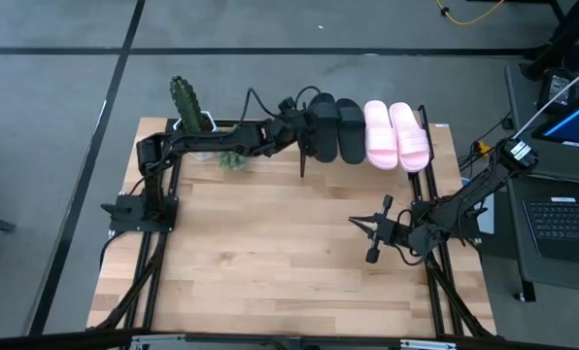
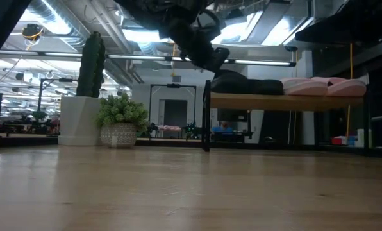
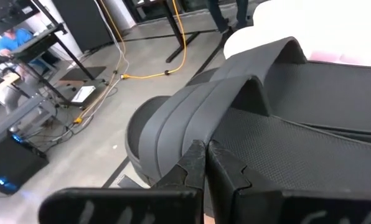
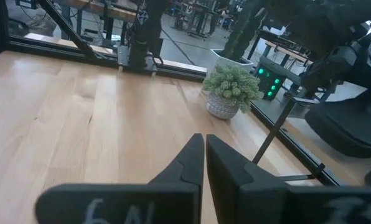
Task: Pick and place slides into the shelf
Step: Put the black slides on the shelf, then return to Home Position
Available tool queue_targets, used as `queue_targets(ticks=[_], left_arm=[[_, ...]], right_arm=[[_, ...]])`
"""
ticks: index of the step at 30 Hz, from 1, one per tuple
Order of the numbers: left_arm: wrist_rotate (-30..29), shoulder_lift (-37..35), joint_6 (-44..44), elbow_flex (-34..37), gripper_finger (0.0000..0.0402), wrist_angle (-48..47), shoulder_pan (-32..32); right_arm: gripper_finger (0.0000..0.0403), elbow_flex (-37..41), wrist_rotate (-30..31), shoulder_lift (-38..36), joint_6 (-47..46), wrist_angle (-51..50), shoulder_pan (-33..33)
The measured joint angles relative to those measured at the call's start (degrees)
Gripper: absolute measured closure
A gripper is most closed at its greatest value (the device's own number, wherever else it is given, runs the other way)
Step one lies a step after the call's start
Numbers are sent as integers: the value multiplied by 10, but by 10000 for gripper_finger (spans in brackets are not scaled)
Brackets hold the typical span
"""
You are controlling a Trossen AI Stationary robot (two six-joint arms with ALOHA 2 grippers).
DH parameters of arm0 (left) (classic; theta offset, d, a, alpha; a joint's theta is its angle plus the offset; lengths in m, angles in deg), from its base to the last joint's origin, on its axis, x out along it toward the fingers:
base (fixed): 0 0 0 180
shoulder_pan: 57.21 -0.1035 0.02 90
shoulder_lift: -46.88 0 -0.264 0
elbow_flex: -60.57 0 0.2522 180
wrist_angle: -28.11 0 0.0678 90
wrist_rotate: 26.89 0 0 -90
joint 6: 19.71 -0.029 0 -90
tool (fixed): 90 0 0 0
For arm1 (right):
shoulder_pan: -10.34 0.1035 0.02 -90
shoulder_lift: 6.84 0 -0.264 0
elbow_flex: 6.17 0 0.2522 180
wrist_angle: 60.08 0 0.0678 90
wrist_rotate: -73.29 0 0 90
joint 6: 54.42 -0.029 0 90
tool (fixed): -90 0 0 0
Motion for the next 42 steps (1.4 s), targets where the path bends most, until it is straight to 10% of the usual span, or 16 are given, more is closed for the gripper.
queue_targets(ticks=[42], left_arm=[[-4, -4, -36, 0, 284, -37, -2]], right_arm=[[382, 0, 0, 0, 0, -9, 0]])
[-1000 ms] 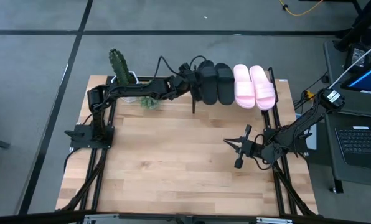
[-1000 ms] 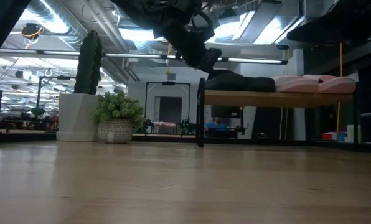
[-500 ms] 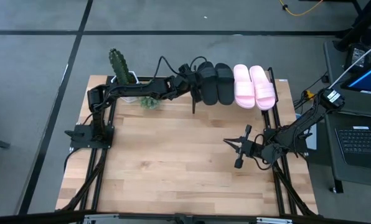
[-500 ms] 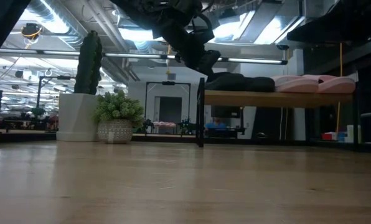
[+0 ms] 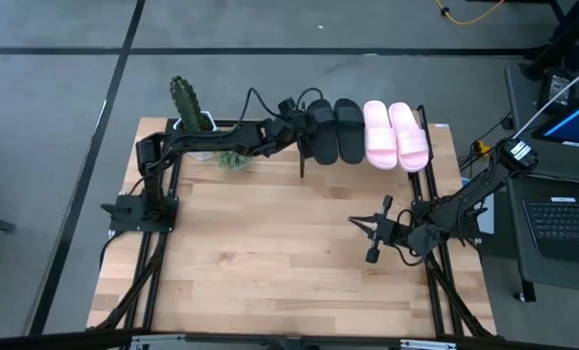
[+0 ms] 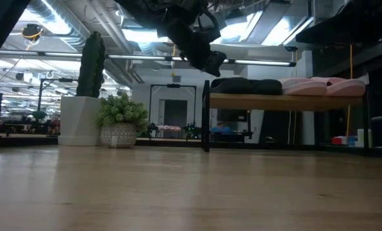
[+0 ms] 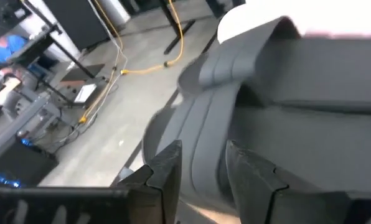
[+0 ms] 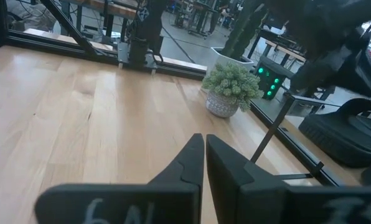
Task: Pick and place slides into the shelf
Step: Return to Home Position
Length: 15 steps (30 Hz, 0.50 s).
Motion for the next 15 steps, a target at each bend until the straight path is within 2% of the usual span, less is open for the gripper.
queue_targets(ticks=[6, 11, 15], left_arm=[[42, -23, -3, -1, 290, 16, 7], [50, -52, -9, -1, 296, 10, 21], [59, -78, -34, -1, 321, -8, 43]], right_arm=[[382, 0, 0, 0, 0, -1, 0], [382, 0, 0, 0, 0, -2, 0], [382, 0, 0, 0, 27, 2, 0]])
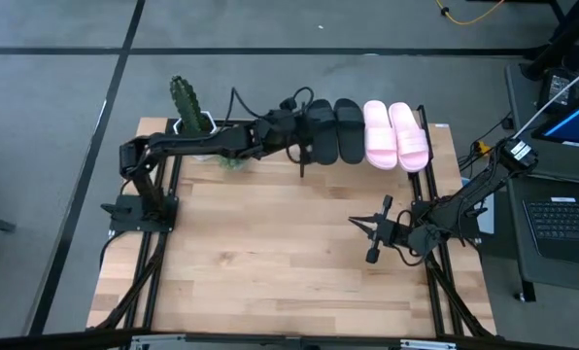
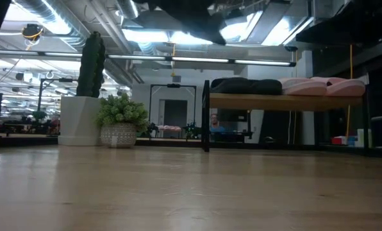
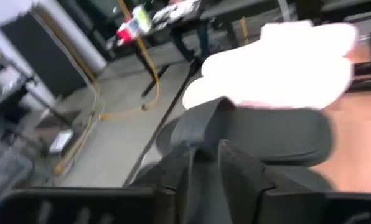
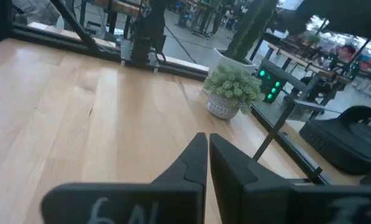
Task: Pick and place slides into the shelf
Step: Return to Home Position
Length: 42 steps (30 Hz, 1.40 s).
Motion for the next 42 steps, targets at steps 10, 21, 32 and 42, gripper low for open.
queue_targets(ticks=[10, 21, 32, 42], left_arm=[[4, -68, -41, 0, 399, -97, 72], [43, -136, 35, 0, 401, -253, 83], [45, -175, 90, 81, 401, -247, 130], [93, -320, 148, 458, 401, 137, 155]], right_arm=[[394, -33, -35, -19, 88, 74, 0], [399, -257, -123, -35, 22, -307, 0], [400, -279, -149, -70, -46, -415, 0], [400, -146, -167, -132, -88, -330, -1]])
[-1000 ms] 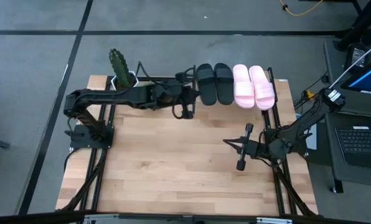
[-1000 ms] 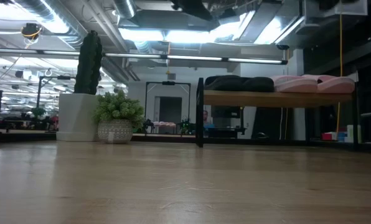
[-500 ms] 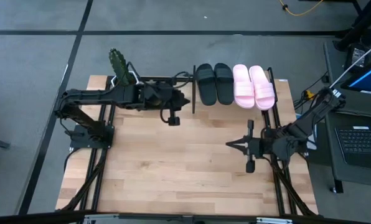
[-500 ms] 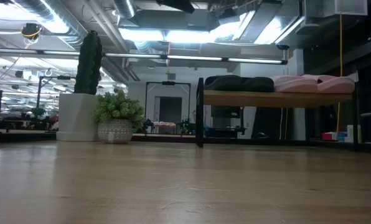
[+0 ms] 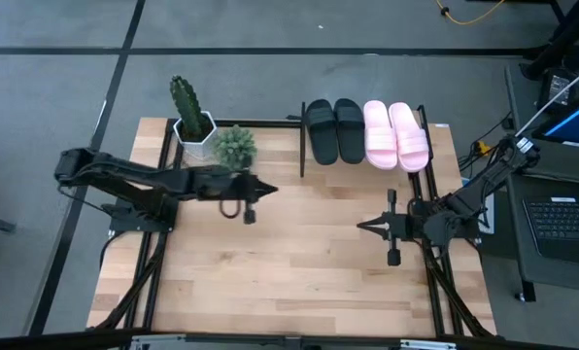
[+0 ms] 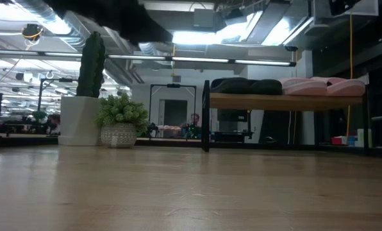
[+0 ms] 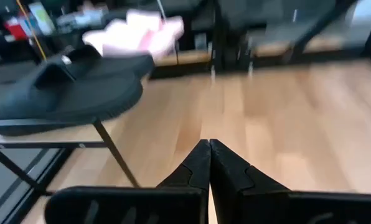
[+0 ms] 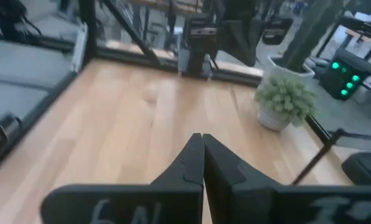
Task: Pick and place slides into the shelf
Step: Return to Home Position
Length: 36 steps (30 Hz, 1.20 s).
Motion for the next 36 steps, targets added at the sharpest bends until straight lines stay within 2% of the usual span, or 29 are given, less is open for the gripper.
queue_targets(ticks=[3, 8, 14, 18, 23, 29, 36], left_arm=[[4, -65, 11, 46, 401, 38, 0], [38, -179, -16, 95, 401, 38, -4], [71, -312, -12, 167, 401, 7, -24], [73, -407, 12, 228, 401, 2, -36], [75, -508, 17, 294, 401, -3, -38], [76, -567, 37, 352, 402, -3, -38], [76, -575, 47, 378, 401, -3, -38]], right_arm=[[400, 10, -23, -29, 20, 22, 0], [400, 11, -87, -90, 53, 30, -10], [400, 11, -89, -155, 95, 4, -21], [400, 11, -89, -195, 74, -43, -31], [400, 31, -89, -221, 61, -52, -39], [400, 90, -89, -263, 71, -39, -46], [400, 156, -89, -329, 47, -6, -46]])
